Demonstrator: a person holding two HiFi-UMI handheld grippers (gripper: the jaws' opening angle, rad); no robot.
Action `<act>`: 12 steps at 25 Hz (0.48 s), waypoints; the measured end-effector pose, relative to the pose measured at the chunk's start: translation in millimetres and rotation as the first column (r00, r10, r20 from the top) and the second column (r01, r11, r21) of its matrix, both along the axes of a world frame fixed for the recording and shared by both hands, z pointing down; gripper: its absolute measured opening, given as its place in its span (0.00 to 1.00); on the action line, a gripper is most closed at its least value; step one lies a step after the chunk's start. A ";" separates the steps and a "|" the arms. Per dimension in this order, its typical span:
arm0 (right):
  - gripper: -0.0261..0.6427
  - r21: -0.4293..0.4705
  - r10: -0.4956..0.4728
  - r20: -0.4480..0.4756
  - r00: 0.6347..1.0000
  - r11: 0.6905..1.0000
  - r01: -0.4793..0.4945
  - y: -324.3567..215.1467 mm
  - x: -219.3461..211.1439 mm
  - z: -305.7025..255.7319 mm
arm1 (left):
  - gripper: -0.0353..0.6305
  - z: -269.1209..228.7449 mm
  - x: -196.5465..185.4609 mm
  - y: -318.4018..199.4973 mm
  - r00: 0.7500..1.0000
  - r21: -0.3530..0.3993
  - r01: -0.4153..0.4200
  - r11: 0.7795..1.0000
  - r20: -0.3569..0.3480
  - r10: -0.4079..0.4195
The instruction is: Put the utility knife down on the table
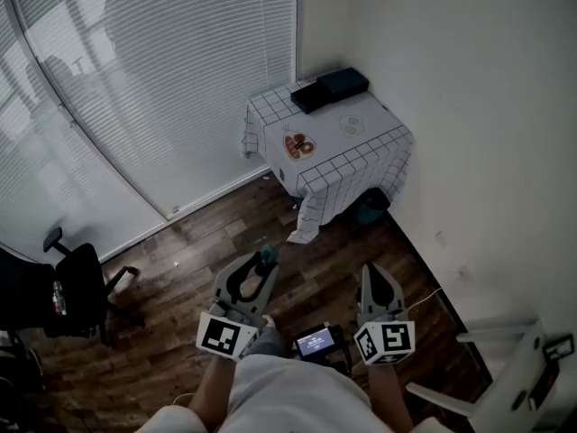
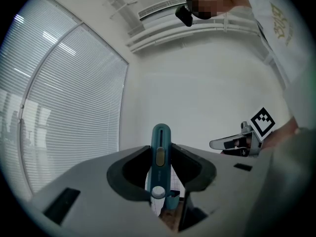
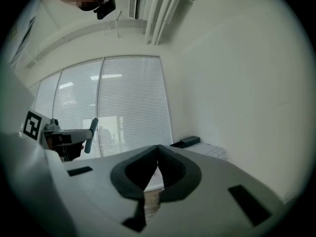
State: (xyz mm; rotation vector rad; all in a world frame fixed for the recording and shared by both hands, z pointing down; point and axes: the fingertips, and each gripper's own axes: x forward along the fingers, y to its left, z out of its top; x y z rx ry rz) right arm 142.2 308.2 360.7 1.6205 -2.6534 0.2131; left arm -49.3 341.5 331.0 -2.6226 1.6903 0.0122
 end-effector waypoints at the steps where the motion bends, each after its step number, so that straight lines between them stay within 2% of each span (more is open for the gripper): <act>1: 0.05 0.005 0.005 0.003 1.000 1.000 -0.005 -1.2 2.9 0.1 | 0.26 0.5 1.7 -1.7 1.000 -0.003 -0.001 1.000 0.001 0.001; 4: 0.05 0.032 0.031 -0.004 1.000 0.999 -0.031 -9.7 11.6 -0.2 | 0.26 1.2 4.6 -10.9 1.000 -0.008 -0.005 1.000 0.003 0.005; 12: 0.05 0.016 0.057 0.006 0.998 0.998 -0.057 -43.2 13.6 0.2 | 0.26 8.6 3.5 -52.1 1.000 -0.015 -0.024 1.000 -0.001 0.024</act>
